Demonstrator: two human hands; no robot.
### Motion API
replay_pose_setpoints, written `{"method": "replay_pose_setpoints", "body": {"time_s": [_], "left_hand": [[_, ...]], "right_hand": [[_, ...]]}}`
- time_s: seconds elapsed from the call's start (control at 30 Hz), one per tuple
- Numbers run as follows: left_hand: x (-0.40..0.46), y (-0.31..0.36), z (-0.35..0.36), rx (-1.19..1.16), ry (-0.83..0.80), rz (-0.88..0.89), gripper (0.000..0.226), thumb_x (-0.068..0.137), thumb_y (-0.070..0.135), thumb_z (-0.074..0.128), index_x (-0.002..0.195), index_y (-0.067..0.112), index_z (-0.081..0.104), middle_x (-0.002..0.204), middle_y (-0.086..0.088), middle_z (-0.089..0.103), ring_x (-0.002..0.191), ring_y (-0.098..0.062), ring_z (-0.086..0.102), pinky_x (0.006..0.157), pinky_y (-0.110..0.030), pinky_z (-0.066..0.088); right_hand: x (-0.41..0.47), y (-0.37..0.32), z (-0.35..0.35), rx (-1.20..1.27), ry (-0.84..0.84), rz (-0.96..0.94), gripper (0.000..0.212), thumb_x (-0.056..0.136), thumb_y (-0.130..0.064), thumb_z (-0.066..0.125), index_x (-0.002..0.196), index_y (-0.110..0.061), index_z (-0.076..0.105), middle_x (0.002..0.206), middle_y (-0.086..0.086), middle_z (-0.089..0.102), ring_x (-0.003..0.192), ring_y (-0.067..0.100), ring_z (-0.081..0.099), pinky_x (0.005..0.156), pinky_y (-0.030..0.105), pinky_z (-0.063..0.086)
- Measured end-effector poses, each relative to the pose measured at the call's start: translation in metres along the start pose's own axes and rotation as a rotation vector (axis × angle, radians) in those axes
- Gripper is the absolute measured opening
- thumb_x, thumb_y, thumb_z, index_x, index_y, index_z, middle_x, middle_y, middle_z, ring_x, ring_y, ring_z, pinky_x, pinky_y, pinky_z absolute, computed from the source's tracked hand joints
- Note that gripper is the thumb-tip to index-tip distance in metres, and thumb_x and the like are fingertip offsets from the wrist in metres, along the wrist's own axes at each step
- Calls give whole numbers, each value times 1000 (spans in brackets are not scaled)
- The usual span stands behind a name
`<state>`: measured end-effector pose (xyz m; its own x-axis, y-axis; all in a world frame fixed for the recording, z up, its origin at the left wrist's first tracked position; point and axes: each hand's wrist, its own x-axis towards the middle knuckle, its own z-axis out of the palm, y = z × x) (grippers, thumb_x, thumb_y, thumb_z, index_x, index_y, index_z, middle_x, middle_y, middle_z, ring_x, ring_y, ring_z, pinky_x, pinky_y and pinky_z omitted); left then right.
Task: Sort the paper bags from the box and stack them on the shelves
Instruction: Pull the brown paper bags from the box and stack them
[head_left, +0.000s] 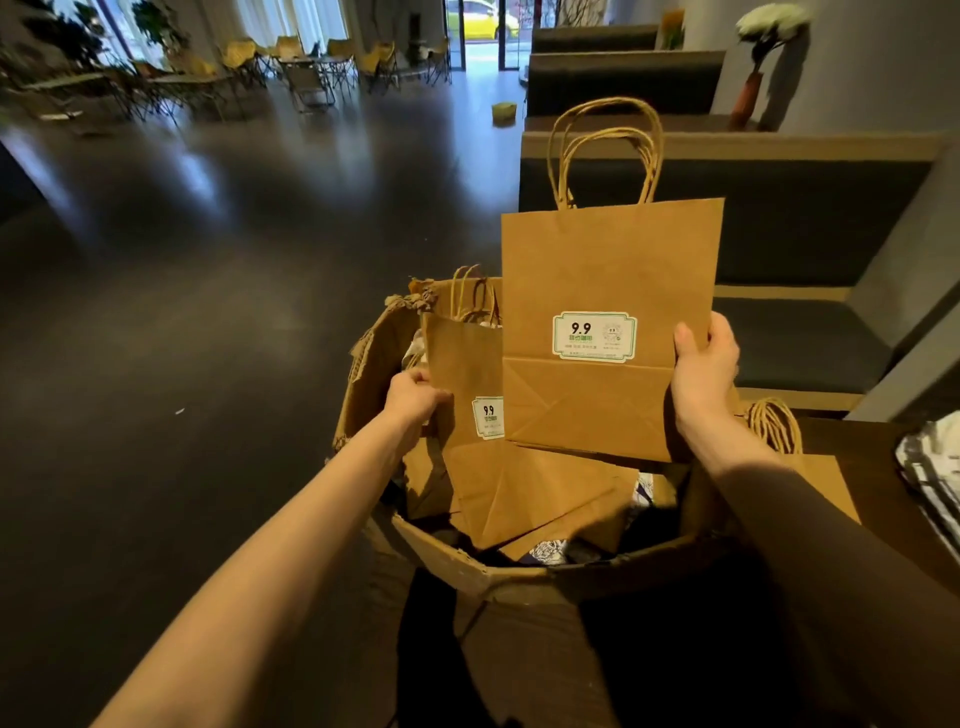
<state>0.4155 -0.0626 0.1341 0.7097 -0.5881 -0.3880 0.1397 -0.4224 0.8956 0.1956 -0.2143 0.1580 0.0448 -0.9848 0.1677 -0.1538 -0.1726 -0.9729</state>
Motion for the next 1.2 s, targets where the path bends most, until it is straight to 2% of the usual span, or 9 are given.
{"method": "replay_pose_setpoints", "body": {"time_s": [0.13, 0.23, 0.37, 0.47, 0.63, 0.73, 0.8, 0.97, 1.2], "left_hand": [[-19, 19, 8, 13, 136, 250, 19, 97, 7, 45, 116, 11, 49, 92, -3, 59, 73, -15, 58, 63, -28, 49], [-37, 32, 7, 185, 268, 480, 23, 100, 15, 40, 122, 16, 47, 109, 2, 58, 76, -6, 53, 67, -26, 45], [-58, 45, 2, 337, 404, 763, 28, 100, 20, 40, 128, 18, 46, 107, 1, 61, 82, -7, 53, 72, -25, 40], [-72, 53, 1, 312, 462, 859, 27, 101, 20, 41, 126, 19, 48, 111, -1, 64, 93, -17, 61, 74, -23, 42], [-99, 65, -7, 166, 605, 880, 27, 100, 17, 40, 125, 15, 50, 108, 1, 64, 91, -11, 59, 68, -13, 35], [-104, 71, -14, 48, 553, 888, 24, 99, 14, 41, 120, 11, 53, 99, 5, 58, 72, 5, 50, 60, -1, 35], [-102, 74, -16, -68, 449, 877, 20, 98, 12, 43, 114, 7, 54, 98, 4, 58, 74, 8, 50, 64, 2, 37], [-97, 77, -9, -329, 184, 730, 10, 97, 11, 46, 100, 10, 56, 93, 1, 62, 87, -10, 60, 81, -26, 51], [-92, 76, -6, -329, 110, 702, 11, 100, 14, 41, 110, 15, 42, 109, -5, 57, 94, -15, 60, 82, -29, 53]], "right_hand": [[-5, -17, -12, 26, 56, -27, 28, 100, -18, 42, 127, -14, 49, 123, 5, 58, 114, 17, 54, 97, 34, 45], [-9, -33, -23, 59, 85, -59, 28, 100, -18, 42, 127, -13, 50, 123, 4, 58, 116, 17, 55, 99, 35, 45], [-15, -50, -35, 33, 125, -103, 29, 101, -20, 40, 128, -17, 48, 123, 3, 58, 116, 19, 54, 99, 39, 44], [-20, -57, -41, 31, 170, -103, 29, 101, -21, 39, 130, -18, 46, 124, 5, 57, 116, 20, 54, 95, 36, 43], [-27, -65, -43, 99, 249, -50, 29, 102, -17, 37, 129, -16, 46, 125, 7, 56, 116, 21, 53, 91, 33, 42], [-28, -67, -43, 142, 229, -15, 31, 102, -16, 38, 132, -16, 45, 128, 8, 55, 120, 23, 51, 95, 35, 41], [-31, -68, -43, 150, 169, -10, 32, 101, -17, 39, 132, -16, 45, 128, 8, 54, 121, 24, 51, 99, 38, 42], [-42, -73, -38, 171, -16, -74, 32, 99, -18, 43, 131, -12, 49, 125, 7, 58, 118, 21, 54, 104, 48, 43], [-56, -91, -26, 253, -191, -126, 22, 103, -23, 35, 101, -16, 56, 104, 7, 62, 100, 20, 60, 92, 43, 48]]}}
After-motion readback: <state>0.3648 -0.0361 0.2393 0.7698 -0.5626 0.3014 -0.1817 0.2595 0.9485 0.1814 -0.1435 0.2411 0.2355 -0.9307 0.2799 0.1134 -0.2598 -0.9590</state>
